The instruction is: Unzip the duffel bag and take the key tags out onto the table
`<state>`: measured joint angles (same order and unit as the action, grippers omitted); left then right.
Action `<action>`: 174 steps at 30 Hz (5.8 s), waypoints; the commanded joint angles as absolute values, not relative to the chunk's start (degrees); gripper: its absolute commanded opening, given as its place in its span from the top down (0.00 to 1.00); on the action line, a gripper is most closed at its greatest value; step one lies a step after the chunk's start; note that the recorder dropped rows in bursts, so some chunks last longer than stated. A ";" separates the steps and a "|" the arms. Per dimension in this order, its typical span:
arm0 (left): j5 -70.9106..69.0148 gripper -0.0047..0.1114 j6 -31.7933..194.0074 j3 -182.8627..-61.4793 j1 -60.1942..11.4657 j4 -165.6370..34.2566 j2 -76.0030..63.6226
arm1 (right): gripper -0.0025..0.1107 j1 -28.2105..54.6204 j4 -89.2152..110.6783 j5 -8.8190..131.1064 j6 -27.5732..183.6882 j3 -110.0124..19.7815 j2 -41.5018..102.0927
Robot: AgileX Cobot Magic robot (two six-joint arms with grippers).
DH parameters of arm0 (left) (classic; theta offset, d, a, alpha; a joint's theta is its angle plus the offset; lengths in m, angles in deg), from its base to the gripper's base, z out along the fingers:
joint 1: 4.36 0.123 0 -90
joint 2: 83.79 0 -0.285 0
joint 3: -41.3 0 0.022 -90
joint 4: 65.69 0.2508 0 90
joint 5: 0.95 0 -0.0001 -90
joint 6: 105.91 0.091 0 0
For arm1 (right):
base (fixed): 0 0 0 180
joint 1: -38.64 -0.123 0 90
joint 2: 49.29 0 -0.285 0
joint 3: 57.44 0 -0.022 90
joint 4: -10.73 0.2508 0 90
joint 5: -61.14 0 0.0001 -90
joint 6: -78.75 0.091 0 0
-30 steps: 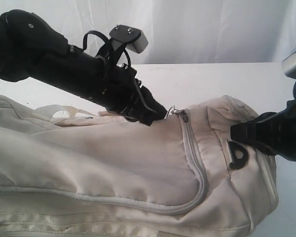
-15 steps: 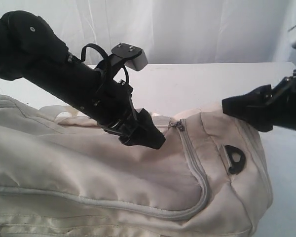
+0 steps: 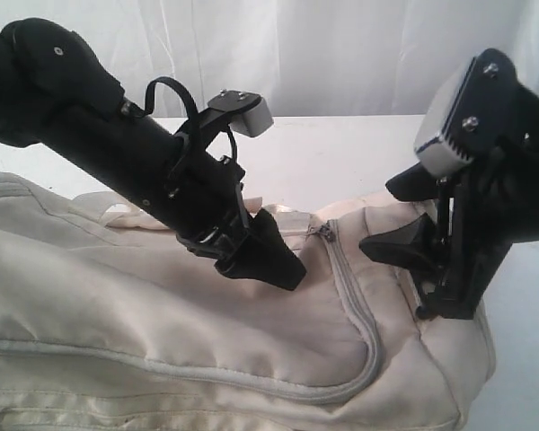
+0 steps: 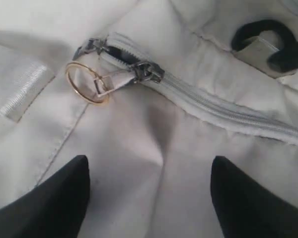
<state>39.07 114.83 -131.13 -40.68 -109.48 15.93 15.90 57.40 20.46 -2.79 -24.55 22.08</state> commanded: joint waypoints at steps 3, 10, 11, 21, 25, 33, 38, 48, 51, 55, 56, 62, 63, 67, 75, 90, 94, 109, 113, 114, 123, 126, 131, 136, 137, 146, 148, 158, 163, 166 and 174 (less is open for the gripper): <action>41.28 0.35 114.57 -131.23 -41.13 -111.86 15.43 | 0.43 13.87 52.89 24.36 -3.48 -24.74 25.96; 40.98 0.35 114.57 -131.23 -41.13 -111.86 15.43 | 0.56 12.39 51.83 26.92 -3.72 -24.74 29.08; 41.09 0.35 114.57 -131.23 -41.13 -111.86 15.43 | 0.59 12.39 51.12 26.90 -3.72 -24.74 29.58; 37.01 0.35 114.75 -131.23 -41.13 -111.86 15.43 | 0.86 12.39 46.14 27.21 -3.59 -24.74 30.22; 35.88 0.35 114.99 -131.23 -41.13 -111.86 15.43 | 0.98 12.39 42.83 27.59 -1.28 -24.74 30.22; 27.51 0.35 114.89 -131.23 -41.13 -113.31 15.43 | 0.98 12.39 38.15 25.31 4.52 -24.74 30.01; 27.02 0.35 114.75 -131.23 -41.13 -122.01 18.23 | 0.98 12.39 33.30 19.98 8.56 -24.74 30.01; 27.03 0.35 119.67 -131.33 -41.13 -128.50 24.74 | 0.98 12.39 33.08 18.53 10.11 -24.74 29.01; 27.77 0.35 123.17 -131.64 -41.13 -131.68 24.74 | 0.98 12.39 33.08 18.92 10.11 -24.74 29.01; 31.27 0.35 125.24 -133.04 -41.13 -134.14 24.74 | 0.98 12.39 33.08 19.06 10.11 -24.74 29.01; 31.69 0.35 124.32 -133.18 -41.13 -134.91 24.74 | 0.98 12.39 33.08 19.06 10.11 -24.74 29.01; 31.19 0.35 121.96 -133.18 -41.13 -135.06 26.33 | 0.98 12.39 33.21 19.04 10.11 -24.74 29.01; 31.49 0.35 122.06 -133.18 -41.13 -135.06 26.91 | 0.98 12.39 33.21 19.04 10.11 -24.74 29.01; 32.21 0.35 122.26 -133.18 -41.13 -135.06 29.03 | 0.98 12.39 33.21 18.94 10.11 -24.74 29.01; 35.01 0.35 122.49 -134.90 -41.13 -134.78 30.19 | 0.98 12.39 33.21 19.16 10.11 -24.74 29.01; 39.24 0.48 122.49 -135.57 -41.13 -135.00 30.66 | 0.98 12.39 33.32 19.28 10.11 -24.74 29.01; 39.52 0.56 122.49 -135.57 -41.13 -135.00 30.66 | 0.98 12.39 33.32 19.28 10.11 -24.74 29.01; 39.36 0.96 122.88 -135.57 -41.01 -135.00 30.66 | 0.98 12.39 33.32 19.28 10.11 -24.74 29.01; 39.09 0.96 122.88 -136.21 -41.01 -134.90 30.66 | 0.98 12.39 33.33 19.16 10.11 -24.74 29.01; 39.09 0.96 122.88 -136.51 -41.01 -134.90 30.56 | 0.98 12.39 33.33 19.16 10.11 -24.74 29.01; 40.80 0.96 122.88 -140.50 -41.01 -134.10 28.41 | 0.98 12.39 33.33 19.16 10.11 -24.74 29.01; 43.67 0.96 122.88 -140.57 -41.01 -132.31 27.23 | 0.98 12.39 33.33 19.16 10.11 -24.74 29.01; 47.16 0.96 122.78 -140.57 -41.01 -129.45 24.91 | 0.98 12.39 33.33 20.27 10.11 -24.74 29.01; 52.07 0.96 122.29 -140.57 -41.01 -130.08 23.82 | 0.98 12.39 33.33 22.38 10.11 -24.74 29.01; 53.36 0.96 122.29 -140.57 -41.01 -130.08 23.82 | 0.98 12.39 33.33 22.94 10.40 -24.74 29.01; 53.86 0.96 122.29 -140.15 -41.01 -126.54 23.82 | 0.98 12.39 33.56 24.47 13.09 -24.74 29.01; 54.31 0.96 122.29 -139.59 -41.01 -125.50 23.82 | 0.98 12.39 33.56 24.60 13.09 -24.74 29.01; 52.07 0.79 123.98 -133.72 -41.12 -123.02 23.82 | 0.98 12.39 38.05 31.42 13.09 -24.74 28.29; 48.09 0.48 123.98 -133.39 -41.12 -124.41 24.03 | 0.98 12.39 38.16 32.72 13.09 -24.74 27.27; 45.88 0.38 125.54 -133.39 -41.12 -128.18 24.03 | 0.98 12.39 39.99 34.00 13.20 -24.74 26.42; 44.09 0.37 128.12 -133.53 -41.12 -132.30 24.03 | 0.98 12.39 45.41 36.21 13.20 -24.83 24.30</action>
<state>44.51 127.32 -133.66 -40.85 -130.31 24.43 12.37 43.34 33.71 12.85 -24.67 25.35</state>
